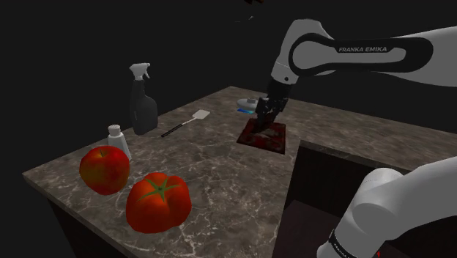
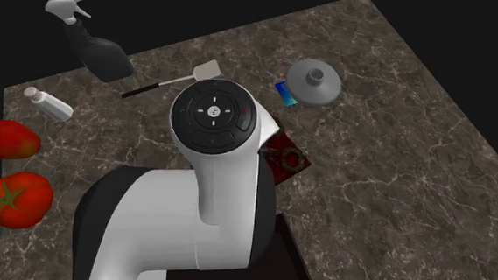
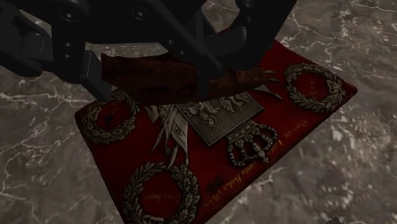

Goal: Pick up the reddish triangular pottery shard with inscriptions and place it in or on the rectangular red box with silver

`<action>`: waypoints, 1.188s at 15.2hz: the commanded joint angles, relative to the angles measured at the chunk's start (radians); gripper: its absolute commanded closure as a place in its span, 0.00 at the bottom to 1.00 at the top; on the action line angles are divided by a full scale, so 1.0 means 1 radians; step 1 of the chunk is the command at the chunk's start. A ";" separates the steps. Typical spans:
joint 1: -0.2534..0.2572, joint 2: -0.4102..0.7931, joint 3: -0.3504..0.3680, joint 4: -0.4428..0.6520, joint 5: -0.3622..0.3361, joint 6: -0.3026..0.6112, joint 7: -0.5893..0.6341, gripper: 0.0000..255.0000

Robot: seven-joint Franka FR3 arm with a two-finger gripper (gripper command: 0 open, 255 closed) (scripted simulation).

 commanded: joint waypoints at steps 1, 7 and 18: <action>-0.001 0.012 -0.001 -0.008 0.000 -0.007 0.000 0.00; -0.001 0.001 -0.001 0.019 -0.001 -0.045 0.001 0.00; -0.002 -0.001 -0.005 0.111 -0.004 -0.138 0.002 0.00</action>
